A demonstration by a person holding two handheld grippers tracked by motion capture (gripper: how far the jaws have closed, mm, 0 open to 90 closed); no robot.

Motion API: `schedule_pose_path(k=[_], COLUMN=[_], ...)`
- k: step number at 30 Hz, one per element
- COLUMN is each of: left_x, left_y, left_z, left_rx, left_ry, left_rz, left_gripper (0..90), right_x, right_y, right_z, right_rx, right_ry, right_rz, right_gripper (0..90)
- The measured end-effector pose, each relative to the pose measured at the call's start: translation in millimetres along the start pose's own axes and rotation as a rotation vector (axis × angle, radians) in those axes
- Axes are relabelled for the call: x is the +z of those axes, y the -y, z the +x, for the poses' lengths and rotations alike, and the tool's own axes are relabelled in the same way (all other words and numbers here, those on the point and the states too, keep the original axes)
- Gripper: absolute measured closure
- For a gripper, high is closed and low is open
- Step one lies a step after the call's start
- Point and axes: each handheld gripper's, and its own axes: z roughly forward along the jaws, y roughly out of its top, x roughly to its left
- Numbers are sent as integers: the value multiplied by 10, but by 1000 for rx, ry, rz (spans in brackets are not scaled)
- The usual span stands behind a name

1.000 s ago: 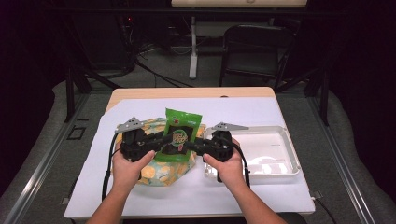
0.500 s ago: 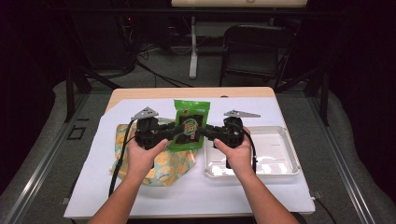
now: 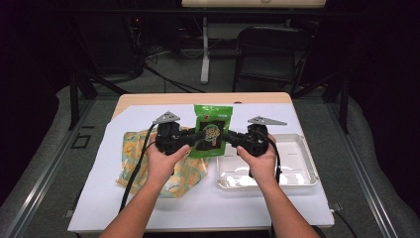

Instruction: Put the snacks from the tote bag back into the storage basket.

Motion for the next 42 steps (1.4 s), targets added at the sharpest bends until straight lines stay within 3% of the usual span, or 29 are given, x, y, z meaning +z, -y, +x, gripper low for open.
schedule_pose_path(k=[12,29,42], left_x=[226,494,642], left_y=[-3,21,40], left_z=[-4,-41,-71], left_rx=[-1,16,21], left_ry=[24,40,9], left_rz=[28,41,33], left_gripper=[687,656,514], right_x=[-124,-279,-288], right_y=[59,89,114], right_z=[-170,-307,-376], right_rx=[40,48,80], right_ry=[35,102,149], right_rz=[-6,-13,-17], right_gripper=[861,897,900])
